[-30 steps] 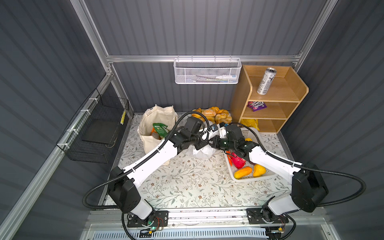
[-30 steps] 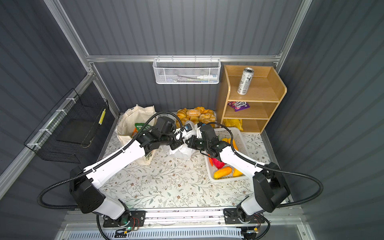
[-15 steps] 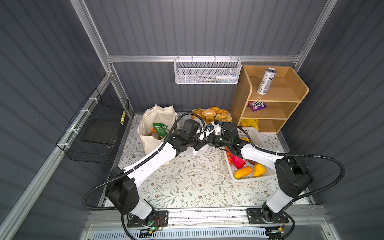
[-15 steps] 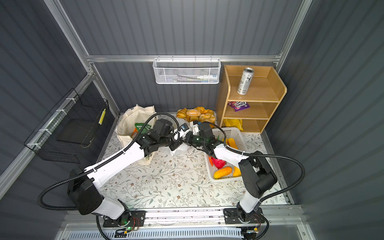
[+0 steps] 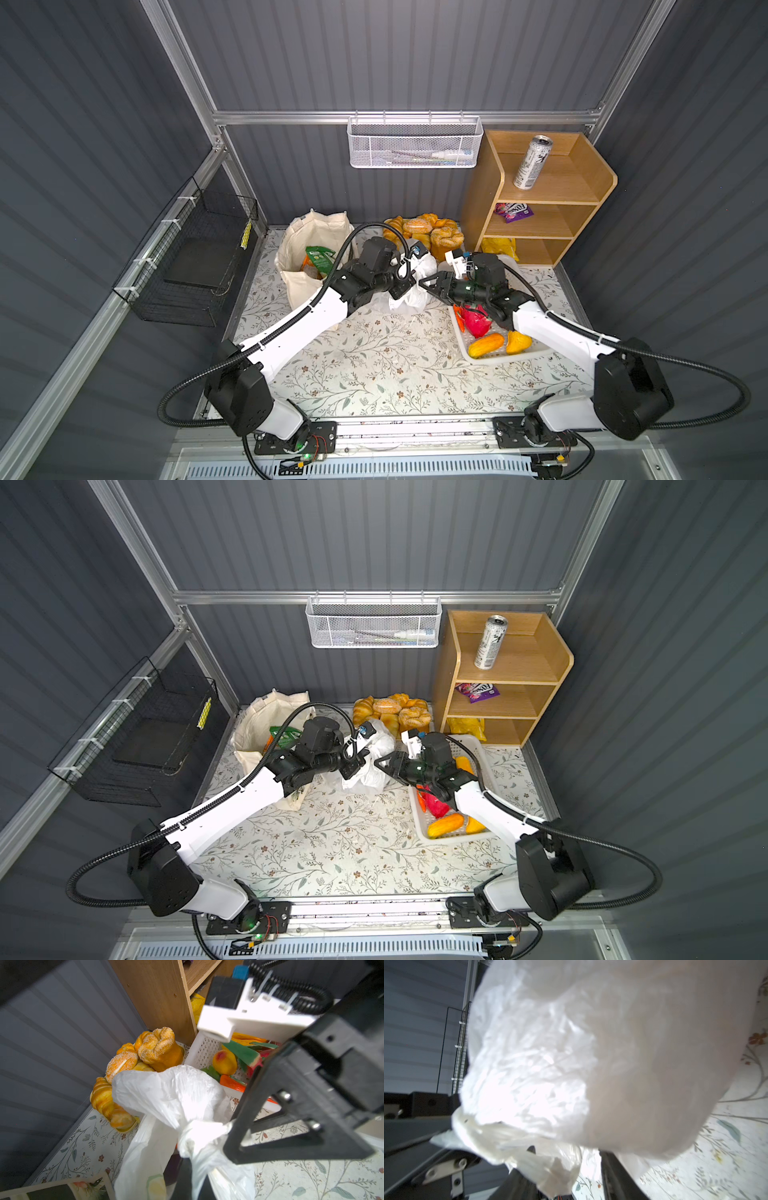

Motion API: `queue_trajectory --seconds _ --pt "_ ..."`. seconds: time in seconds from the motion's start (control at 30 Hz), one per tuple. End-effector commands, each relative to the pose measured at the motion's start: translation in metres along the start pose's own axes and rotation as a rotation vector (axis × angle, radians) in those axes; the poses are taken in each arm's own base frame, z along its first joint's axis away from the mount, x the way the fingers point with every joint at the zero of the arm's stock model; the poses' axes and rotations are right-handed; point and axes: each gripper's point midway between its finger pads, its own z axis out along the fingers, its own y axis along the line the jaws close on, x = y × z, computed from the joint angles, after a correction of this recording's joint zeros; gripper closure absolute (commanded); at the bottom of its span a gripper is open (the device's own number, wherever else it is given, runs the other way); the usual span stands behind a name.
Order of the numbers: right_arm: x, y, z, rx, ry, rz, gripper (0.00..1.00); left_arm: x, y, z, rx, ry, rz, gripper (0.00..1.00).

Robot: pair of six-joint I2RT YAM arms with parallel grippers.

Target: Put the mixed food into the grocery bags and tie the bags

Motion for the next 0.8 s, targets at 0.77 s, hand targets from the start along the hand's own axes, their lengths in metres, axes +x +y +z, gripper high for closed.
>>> queue_trajectory --seconds 0.77 --pt "-0.033 0.08 -0.021 -0.141 -0.035 0.167 0.25 -0.003 -0.007 -0.006 0.031 -0.06 0.057 1.0"
